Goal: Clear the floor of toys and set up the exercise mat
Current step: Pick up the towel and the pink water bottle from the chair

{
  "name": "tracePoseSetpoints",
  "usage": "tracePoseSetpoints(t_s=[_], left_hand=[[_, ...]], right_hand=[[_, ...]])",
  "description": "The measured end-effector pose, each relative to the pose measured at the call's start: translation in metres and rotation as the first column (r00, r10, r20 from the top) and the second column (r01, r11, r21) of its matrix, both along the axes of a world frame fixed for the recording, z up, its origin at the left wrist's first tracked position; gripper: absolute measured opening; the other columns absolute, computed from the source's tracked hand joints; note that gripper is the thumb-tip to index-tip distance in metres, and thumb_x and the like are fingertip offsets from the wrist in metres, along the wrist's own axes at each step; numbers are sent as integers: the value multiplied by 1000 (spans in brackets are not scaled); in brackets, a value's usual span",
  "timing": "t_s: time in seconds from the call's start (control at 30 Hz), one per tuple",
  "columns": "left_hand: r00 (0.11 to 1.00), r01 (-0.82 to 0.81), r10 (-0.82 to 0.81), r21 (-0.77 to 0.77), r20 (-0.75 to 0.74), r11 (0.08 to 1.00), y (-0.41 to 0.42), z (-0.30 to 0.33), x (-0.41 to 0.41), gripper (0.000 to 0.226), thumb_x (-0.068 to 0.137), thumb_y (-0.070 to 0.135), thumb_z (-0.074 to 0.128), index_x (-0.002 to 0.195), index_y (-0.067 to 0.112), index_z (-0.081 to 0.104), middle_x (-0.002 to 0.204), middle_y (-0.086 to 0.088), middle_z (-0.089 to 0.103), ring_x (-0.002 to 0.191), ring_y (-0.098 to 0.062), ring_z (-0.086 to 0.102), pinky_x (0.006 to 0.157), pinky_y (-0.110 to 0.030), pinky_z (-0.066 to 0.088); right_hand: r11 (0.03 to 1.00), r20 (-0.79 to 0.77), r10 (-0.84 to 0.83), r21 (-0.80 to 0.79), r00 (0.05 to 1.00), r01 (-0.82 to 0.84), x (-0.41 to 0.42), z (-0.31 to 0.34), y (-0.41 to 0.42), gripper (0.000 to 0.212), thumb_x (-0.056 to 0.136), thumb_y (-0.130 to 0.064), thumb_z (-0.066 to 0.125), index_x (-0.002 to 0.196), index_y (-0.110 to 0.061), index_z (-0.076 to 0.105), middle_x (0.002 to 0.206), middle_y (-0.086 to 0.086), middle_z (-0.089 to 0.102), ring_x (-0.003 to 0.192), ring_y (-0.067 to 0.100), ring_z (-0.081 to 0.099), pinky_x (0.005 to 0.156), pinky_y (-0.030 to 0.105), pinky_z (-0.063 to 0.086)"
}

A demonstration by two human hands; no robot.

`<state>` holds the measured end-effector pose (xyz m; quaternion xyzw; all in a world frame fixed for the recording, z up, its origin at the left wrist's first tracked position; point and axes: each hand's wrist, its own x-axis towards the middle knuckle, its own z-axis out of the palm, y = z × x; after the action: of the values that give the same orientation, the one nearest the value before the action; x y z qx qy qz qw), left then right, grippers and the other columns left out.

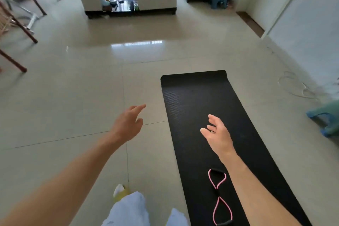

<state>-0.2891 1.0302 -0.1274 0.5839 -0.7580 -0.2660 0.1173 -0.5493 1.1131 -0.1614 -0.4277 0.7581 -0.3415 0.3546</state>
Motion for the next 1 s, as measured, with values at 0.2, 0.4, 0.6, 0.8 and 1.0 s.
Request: tracePoseSetpoints(t_s=[0.2, 0.4, 0.6, 0.8, 1.0], left_hand=[[994, -96, 95, -12, -47, 995, -35, 4, 80, 51, 89, 5, 48, 139, 12, 40, 139, -9, 46, 128, -25, 44, 103, -29, 33], [978, -201, 196, -69, -77, 977, -81, 17, 190, 50, 88, 3, 48, 137, 9, 42, 137, -11, 48, 128, -24, 43, 103, -28, 31], [921, -385, 374, -111, -107, 916, -101, 33, 289, 50, 88, 3, 48, 137, 9, 43, 135, -11, 50, 127, -23, 44, 104, -29, 31], [842, -539, 529, -119, -102, 834, -116, 37, 357, 50, 87, 3, 49, 137, 10, 44, 135, -12, 50, 127, -24, 45, 102, -27, 32], [778, -627, 624, -132, -72, 767, -168, 39, 403, 50, 88, 4, 48, 137, 11, 43, 137, -10, 49, 128, -22, 43, 102, -25, 30]], right_hand=[[994, 0, 105, -39, 994, -105, 74, 7, -65, 58, 86, -16, 63, 138, -22, 38, 140, -4, 44, 110, 4, 45, 90, 25, 40], [966, -8, 244, -87, 970, -244, 177, 25, -143, 57, 86, -17, 63, 138, -21, 38, 137, -5, 46, 108, 6, 48, 88, 25, 40], [894, 11, 429, -147, 903, -423, 278, 55, -211, 55, 87, -14, 62, 137, -17, 39, 134, -4, 47, 109, 8, 50, 90, 25, 41], [813, 19, 567, -176, 824, -555, 354, 65, -273, 54, 88, -12, 61, 137, -15, 40, 135, -1, 47, 110, 12, 50, 95, 30, 44], [752, 37, 644, -210, 764, -625, 418, 59, -357, 52, 85, -7, 63, 133, -12, 44, 130, 1, 50, 103, 14, 53, 93, 30, 45]])
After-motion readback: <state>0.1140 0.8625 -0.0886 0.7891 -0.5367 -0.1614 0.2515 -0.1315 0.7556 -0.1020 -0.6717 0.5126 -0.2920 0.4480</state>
